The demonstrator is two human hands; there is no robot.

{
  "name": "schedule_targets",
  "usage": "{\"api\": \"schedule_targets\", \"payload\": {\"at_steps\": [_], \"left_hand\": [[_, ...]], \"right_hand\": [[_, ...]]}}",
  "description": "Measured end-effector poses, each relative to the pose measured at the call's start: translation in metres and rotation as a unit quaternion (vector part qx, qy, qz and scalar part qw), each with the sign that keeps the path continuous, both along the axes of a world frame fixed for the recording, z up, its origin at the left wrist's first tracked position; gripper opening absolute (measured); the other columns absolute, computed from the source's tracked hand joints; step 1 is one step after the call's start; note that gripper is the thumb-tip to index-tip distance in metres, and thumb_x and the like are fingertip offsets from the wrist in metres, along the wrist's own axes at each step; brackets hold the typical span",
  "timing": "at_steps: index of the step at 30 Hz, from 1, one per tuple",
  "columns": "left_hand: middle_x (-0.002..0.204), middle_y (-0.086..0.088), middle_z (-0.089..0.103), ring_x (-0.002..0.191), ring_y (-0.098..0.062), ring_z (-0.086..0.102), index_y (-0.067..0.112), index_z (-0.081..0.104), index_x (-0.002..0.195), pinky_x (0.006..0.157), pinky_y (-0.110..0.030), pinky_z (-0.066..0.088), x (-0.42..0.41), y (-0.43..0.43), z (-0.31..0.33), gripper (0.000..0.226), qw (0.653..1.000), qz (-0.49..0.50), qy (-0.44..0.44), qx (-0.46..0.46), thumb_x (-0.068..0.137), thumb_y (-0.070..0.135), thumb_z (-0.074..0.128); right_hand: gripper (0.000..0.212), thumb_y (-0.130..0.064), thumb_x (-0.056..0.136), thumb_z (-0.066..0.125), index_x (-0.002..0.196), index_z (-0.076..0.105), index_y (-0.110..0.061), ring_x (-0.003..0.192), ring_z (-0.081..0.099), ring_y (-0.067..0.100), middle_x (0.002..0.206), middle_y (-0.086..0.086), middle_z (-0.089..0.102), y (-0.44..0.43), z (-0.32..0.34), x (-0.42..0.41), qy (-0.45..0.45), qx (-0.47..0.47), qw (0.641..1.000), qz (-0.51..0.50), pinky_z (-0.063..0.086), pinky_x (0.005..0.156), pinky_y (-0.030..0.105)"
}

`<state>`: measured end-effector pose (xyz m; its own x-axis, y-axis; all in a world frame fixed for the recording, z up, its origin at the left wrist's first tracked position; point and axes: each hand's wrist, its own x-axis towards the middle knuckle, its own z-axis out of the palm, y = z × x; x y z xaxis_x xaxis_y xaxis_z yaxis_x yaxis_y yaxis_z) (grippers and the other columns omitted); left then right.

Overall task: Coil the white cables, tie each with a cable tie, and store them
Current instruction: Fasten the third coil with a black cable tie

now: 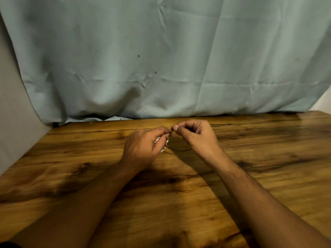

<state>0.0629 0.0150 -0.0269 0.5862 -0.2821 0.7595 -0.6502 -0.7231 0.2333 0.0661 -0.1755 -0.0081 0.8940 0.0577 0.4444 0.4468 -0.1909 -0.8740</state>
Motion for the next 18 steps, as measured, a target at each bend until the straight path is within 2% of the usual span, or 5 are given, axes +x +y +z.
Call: {"api": "schedule_targets", "payload": {"at_steps": [3, 7, 10, 14, 18], "left_hand": [[0.089, 0.007, 0.078, 0.078, -0.019, 0.072, 0.034, 0.07, 0.115, 0.063, -0.036, 0.053, 0.003, 0.002, -0.002, 0.028, 1.0, 0.003, 0.014, -0.003, 0.098, 0.041, 0.05], [0.089, 0.006, 0.078, 0.077, -0.02, 0.072, 0.034, 0.071, 0.115, 0.062, -0.037, 0.053, 0.005, 0.003, -0.003, 0.032, 1.0, -0.002, 0.004, 0.001, 0.097, 0.044, 0.046], [0.088, 0.006, 0.077, 0.076, -0.02, 0.072, 0.033, 0.071, 0.114, 0.062, -0.038, 0.053, 0.006, 0.005, -0.004, 0.03, 1.0, -0.006, 0.008, -0.004, 0.097, 0.043, 0.048], [0.087, 0.007, 0.076, 0.075, -0.019, 0.071, 0.034, 0.068, 0.113, 0.062, -0.039, 0.053, 0.006, 0.005, -0.005, 0.028, 0.999, -0.011, 0.029, -0.006, 0.097, 0.045, 0.047], [0.083, 0.012, 0.074, 0.074, -0.013, 0.068, 0.034, 0.069, 0.108, 0.063, -0.038, 0.053, 0.003, 0.002, -0.002, 0.022, 0.997, -0.035, 0.068, -0.021, 0.097, 0.041, 0.051]], "right_hand": [[0.014, -0.029, 0.09, 0.075, 0.087, 0.081, -0.017, 0.071, 0.053, 0.021, 0.082, 0.019, 0.075, 0.001, -0.003, 0.001, 0.014, -0.019, 1.0, 0.006, 0.038, 0.068, 0.034], [0.015, -0.031, 0.091, 0.073, 0.088, 0.081, -0.018, 0.065, 0.039, 0.022, 0.068, 0.01, 0.059, -0.001, -0.003, 0.0, 0.018, -0.036, 0.999, 0.012, 0.028, 0.06, 0.038], [0.014, -0.033, 0.091, 0.073, 0.088, 0.081, -0.021, 0.064, 0.049, 0.022, 0.073, 0.014, 0.07, -0.002, -0.001, -0.003, 0.008, -0.068, 0.998, 0.011, 0.037, 0.061, 0.036], [0.005, -0.015, 0.093, 0.076, 0.089, 0.079, -0.015, 0.061, 0.06, 0.001, 0.072, -0.003, 0.074, 0.0, -0.001, -0.008, -0.004, -0.053, 0.999, 0.012, 0.045, 0.056, 0.022], [0.01, 0.001, 0.09, 0.074, 0.087, 0.071, -0.008, 0.057, 0.057, 0.006, 0.065, -0.005, 0.065, 0.003, 0.0, -0.011, 0.001, -0.001, 0.999, 0.044, 0.05, 0.053, 0.026]]}}
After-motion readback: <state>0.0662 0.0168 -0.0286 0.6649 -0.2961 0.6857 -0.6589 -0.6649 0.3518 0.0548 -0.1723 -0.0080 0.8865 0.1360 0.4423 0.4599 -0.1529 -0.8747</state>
